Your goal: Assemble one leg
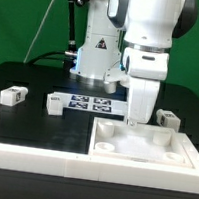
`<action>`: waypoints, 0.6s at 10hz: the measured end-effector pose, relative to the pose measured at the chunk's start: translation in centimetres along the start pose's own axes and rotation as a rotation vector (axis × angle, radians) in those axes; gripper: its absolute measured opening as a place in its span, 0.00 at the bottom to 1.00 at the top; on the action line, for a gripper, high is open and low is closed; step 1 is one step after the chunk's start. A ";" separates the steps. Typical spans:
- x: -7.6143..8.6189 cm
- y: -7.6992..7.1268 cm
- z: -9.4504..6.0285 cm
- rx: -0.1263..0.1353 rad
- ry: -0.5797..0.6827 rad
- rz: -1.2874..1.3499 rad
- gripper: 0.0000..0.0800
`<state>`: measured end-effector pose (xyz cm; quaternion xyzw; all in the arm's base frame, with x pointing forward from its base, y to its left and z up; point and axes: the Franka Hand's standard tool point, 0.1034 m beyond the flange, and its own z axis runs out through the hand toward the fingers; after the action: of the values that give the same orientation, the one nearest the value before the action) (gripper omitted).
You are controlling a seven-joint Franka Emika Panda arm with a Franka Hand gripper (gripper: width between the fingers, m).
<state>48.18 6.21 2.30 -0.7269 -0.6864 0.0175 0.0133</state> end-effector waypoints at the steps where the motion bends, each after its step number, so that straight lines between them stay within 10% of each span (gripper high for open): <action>1: 0.0 0.0 0.0 0.000 0.000 0.000 0.07; 3: -0.1 0.0 0.0 0.000 0.000 0.001 0.08; 5: -0.1 0.0 0.0 0.001 0.000 0.001 0.53; 6: -0.1 0.0 0.0 0.001 0.000 0.002 0.53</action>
Offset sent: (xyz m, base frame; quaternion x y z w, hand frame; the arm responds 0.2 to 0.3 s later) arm 0.0000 0.0000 0.0000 0.0000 0.0000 0.0000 1.0000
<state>48.16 6.12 2.27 -0.7274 -0.6859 0.0178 0.0135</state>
